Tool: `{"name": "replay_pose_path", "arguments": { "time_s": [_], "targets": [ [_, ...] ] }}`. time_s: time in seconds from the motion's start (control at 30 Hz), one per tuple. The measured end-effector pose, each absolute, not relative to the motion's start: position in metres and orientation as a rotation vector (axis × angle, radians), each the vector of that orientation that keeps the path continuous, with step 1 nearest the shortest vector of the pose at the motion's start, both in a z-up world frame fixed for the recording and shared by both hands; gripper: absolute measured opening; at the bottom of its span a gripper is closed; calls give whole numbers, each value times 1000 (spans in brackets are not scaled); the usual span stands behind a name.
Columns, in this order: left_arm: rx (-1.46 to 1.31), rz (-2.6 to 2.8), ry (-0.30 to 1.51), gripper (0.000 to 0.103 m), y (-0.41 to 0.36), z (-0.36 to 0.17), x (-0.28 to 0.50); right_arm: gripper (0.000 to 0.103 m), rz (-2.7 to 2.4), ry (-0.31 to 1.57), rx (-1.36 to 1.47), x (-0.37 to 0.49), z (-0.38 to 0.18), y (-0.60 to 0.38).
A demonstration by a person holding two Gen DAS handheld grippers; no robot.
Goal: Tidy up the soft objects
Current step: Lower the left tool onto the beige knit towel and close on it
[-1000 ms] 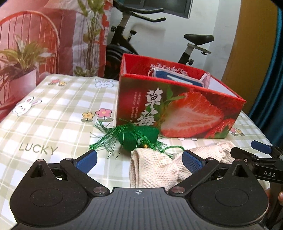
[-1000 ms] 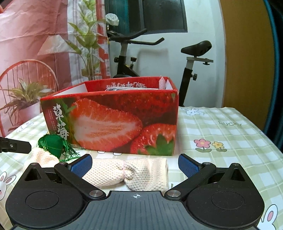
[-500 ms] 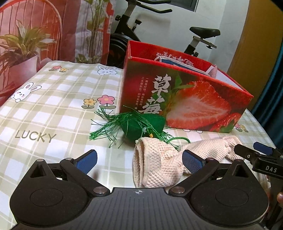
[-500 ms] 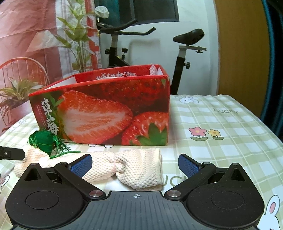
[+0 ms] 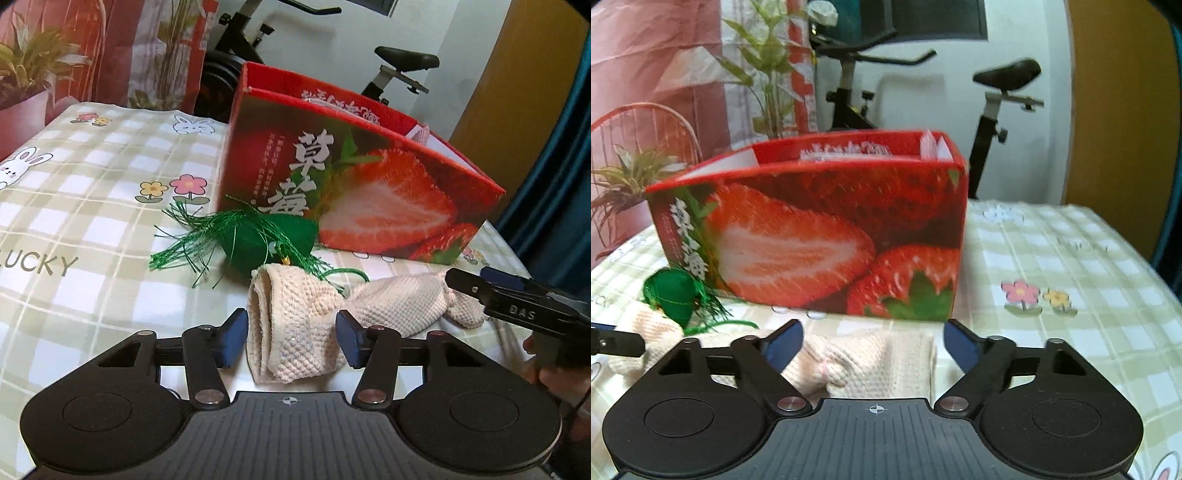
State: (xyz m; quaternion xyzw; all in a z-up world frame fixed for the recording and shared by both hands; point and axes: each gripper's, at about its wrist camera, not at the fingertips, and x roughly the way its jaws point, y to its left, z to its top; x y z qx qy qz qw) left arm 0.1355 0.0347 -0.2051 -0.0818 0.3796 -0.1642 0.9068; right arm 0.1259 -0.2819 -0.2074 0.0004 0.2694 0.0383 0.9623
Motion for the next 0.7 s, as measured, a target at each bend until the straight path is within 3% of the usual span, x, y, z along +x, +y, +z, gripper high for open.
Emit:
{"name": "replay_pose_path", "arguments": {
  "time_s": [0.5,0.57,0.7],
  "targets": [
    [-117,-337,797,60,28,-217,140,70,106,591,48,128,-220,-288],
    [-111,-354,796,69,26,-217,139,70,110,594,49,128,-220,-288],
    [-57,-369,791,76,16,-218,137,68,113,591,40,127,-220,-287]
  ]
}}
